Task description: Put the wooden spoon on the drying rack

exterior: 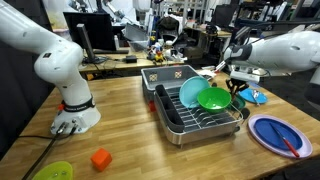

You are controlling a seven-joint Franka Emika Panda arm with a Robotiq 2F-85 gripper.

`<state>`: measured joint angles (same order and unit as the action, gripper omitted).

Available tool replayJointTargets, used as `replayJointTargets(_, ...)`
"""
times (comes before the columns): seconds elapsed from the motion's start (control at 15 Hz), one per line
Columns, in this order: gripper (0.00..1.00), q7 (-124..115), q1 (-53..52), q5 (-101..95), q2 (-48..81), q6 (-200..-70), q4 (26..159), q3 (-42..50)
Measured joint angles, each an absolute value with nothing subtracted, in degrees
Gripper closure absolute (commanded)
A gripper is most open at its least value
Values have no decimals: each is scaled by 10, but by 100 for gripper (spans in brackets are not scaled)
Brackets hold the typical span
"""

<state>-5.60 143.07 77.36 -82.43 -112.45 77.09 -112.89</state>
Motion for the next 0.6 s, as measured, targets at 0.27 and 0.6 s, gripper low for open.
replayJointTargets(0.27, 96, -13, 1387, 816, -778, -1118, 853, -1121)
replayJointTargets(0.6, 96, 60, 1324, 858, -701, -1083, 979, -1091)
